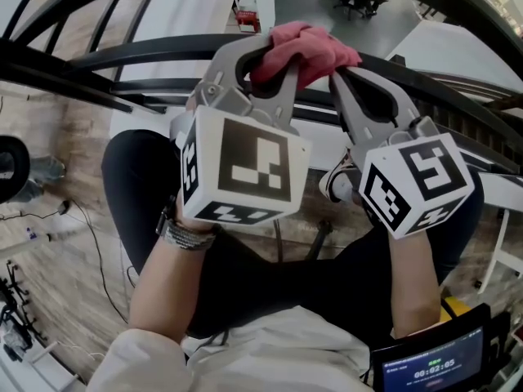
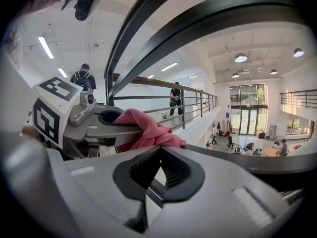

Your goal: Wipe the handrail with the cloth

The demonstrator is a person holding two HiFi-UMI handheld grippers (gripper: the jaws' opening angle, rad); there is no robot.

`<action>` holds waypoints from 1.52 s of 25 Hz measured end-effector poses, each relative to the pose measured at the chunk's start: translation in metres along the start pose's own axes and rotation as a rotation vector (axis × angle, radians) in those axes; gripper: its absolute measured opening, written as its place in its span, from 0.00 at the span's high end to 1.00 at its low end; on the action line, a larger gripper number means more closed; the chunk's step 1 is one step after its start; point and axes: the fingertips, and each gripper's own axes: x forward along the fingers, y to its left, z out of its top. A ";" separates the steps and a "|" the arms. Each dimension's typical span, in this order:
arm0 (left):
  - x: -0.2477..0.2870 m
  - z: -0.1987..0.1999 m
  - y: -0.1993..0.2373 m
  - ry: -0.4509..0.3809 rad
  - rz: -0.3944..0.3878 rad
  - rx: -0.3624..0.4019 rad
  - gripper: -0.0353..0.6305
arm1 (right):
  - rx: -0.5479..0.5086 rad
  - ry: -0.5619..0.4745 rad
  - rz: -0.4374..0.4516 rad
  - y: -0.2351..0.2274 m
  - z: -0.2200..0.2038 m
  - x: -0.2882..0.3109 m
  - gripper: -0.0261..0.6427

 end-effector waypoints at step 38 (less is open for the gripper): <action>0.016 0.030 -0.028 0.018 0.019 -0.016 0.90 | -0.016 -0.003 0.039 -0.019 -0.004 -0.020 0.96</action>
